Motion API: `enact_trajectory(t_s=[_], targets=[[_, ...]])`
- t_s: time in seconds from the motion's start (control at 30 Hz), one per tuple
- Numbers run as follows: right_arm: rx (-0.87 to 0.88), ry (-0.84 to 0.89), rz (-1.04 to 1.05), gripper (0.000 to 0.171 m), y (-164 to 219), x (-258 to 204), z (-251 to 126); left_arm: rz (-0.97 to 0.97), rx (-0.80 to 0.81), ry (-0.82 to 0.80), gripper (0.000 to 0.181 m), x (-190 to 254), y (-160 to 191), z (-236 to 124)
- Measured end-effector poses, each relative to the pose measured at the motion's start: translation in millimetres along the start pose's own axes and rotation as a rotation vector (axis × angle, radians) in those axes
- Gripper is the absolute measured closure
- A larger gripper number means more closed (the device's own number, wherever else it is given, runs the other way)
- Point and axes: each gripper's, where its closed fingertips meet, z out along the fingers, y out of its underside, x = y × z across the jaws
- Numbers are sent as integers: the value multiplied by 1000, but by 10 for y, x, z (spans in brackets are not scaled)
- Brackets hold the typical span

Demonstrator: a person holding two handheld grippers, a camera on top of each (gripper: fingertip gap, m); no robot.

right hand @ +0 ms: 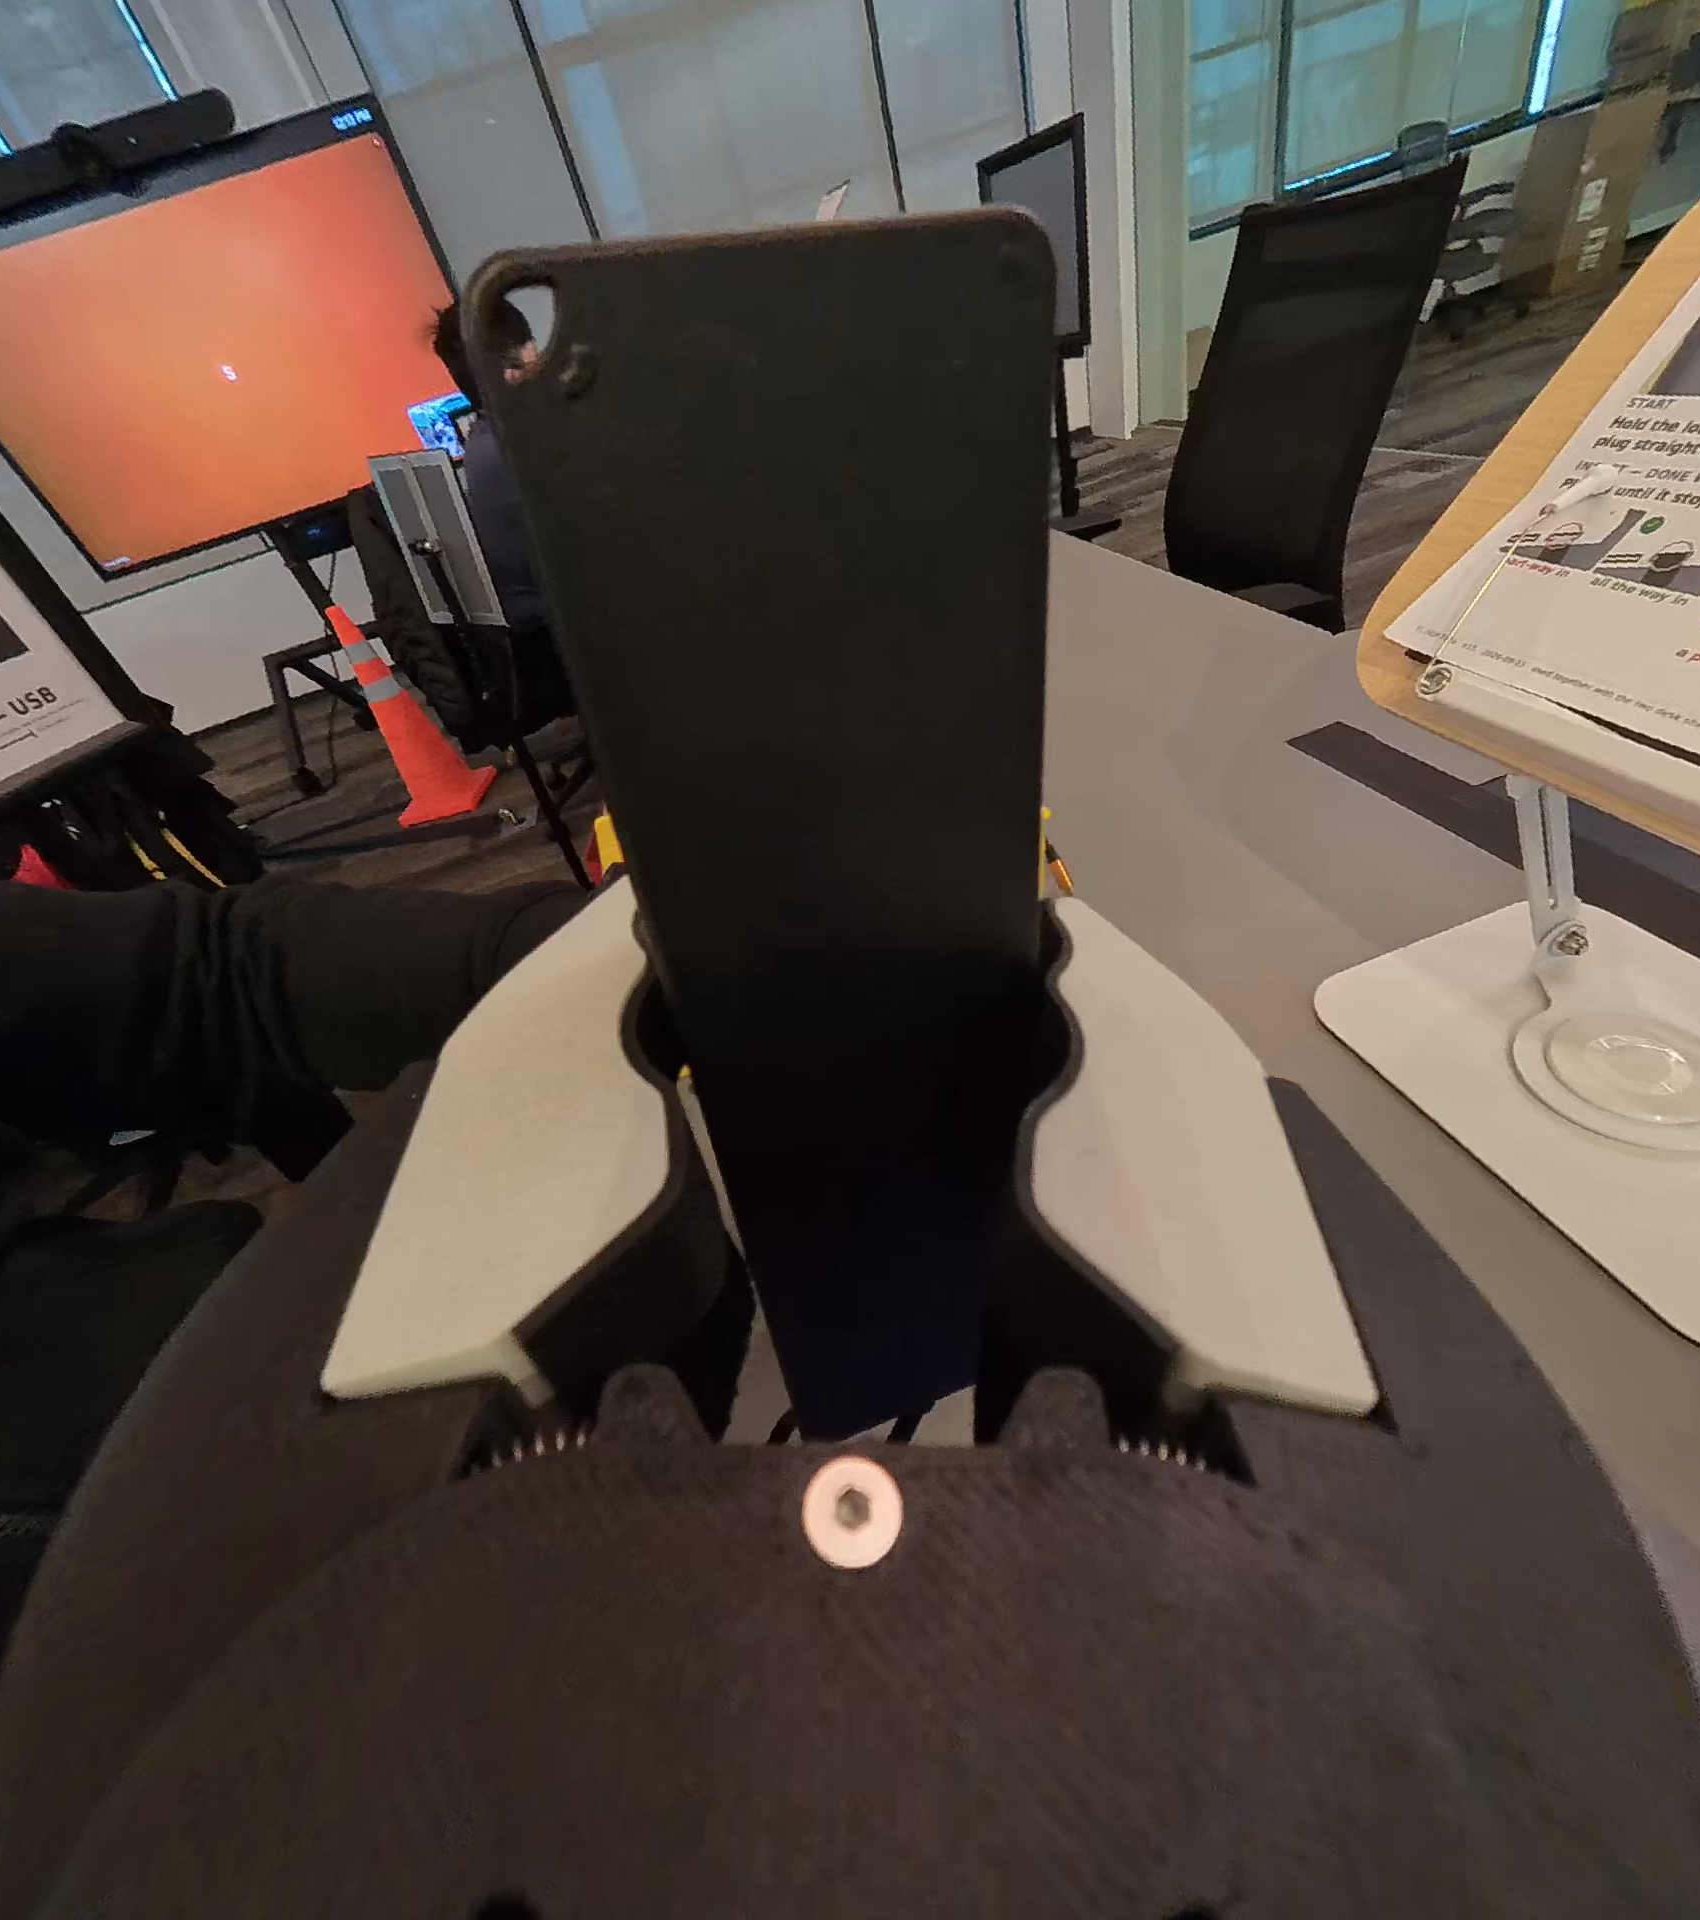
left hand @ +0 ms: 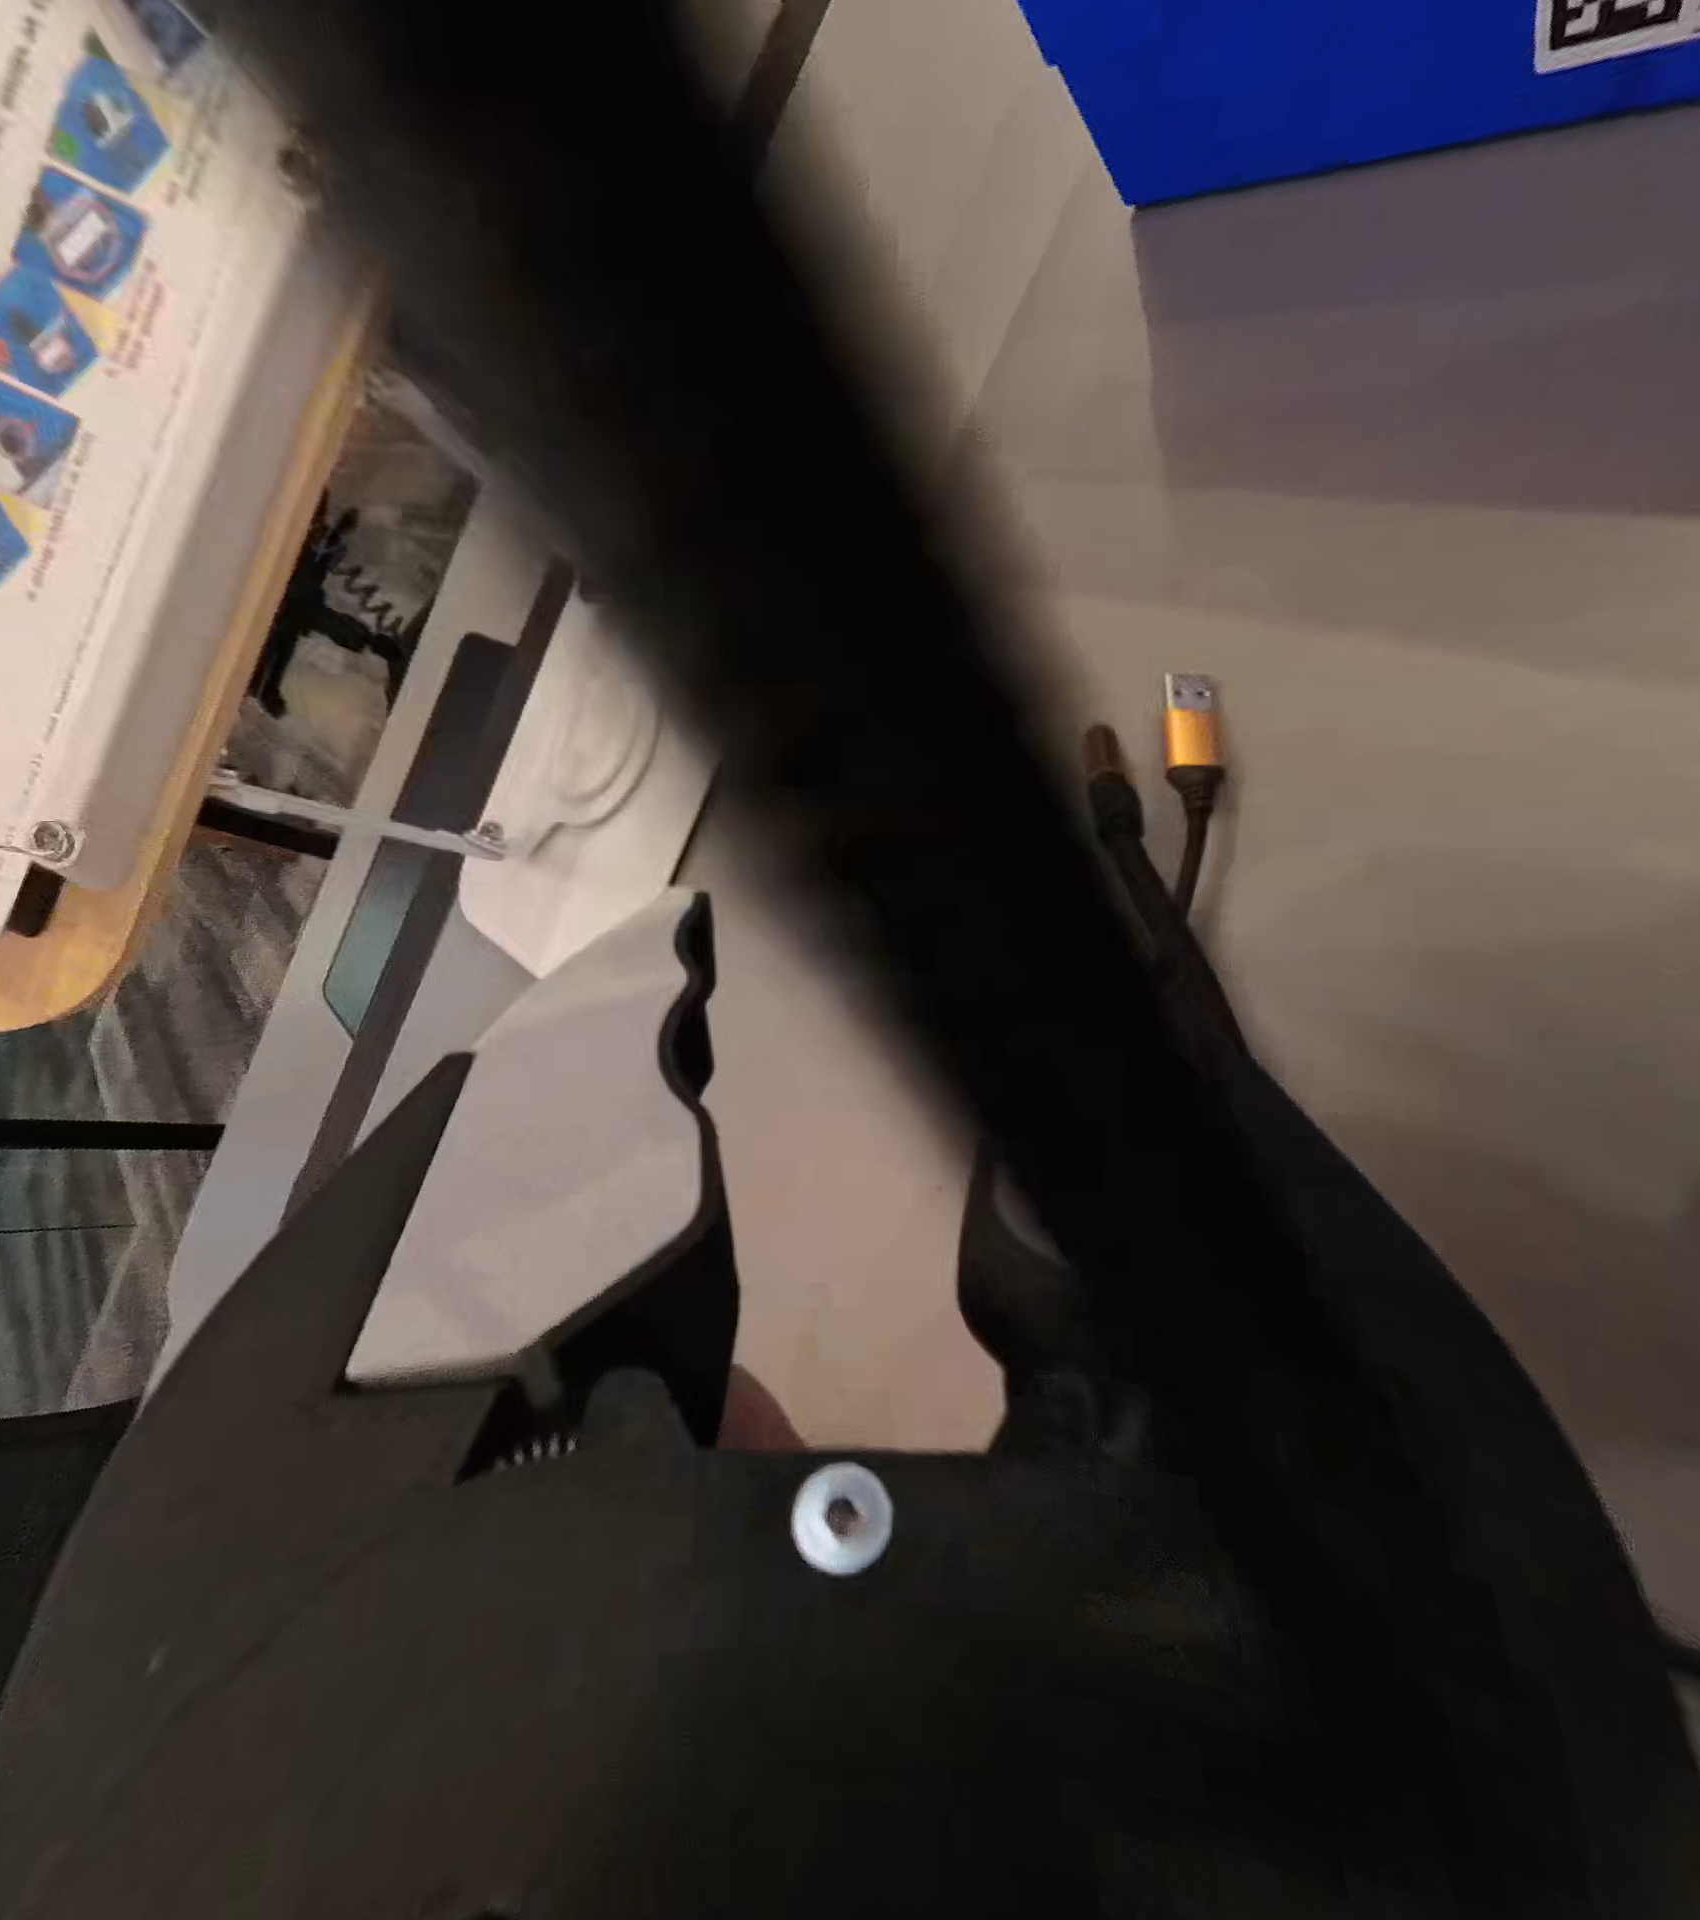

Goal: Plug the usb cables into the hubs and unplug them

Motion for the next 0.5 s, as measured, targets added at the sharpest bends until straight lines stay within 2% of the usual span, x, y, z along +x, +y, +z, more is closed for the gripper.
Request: enact_trajectory(t_s=[0.13, 0.33, 0.5], targets=[[38, -119, 8, 107, -37, -148, 2, -138, 144, 98, 128, -61, -225, -203], [115, -406, 42, 106, -61, -495, 53, -494, 548, 578, 121, 42, -855, -844], [132, -594, 68, 106, 30, -757, 234, -488, 670, 855, 116, 399, -1138, -1186]])
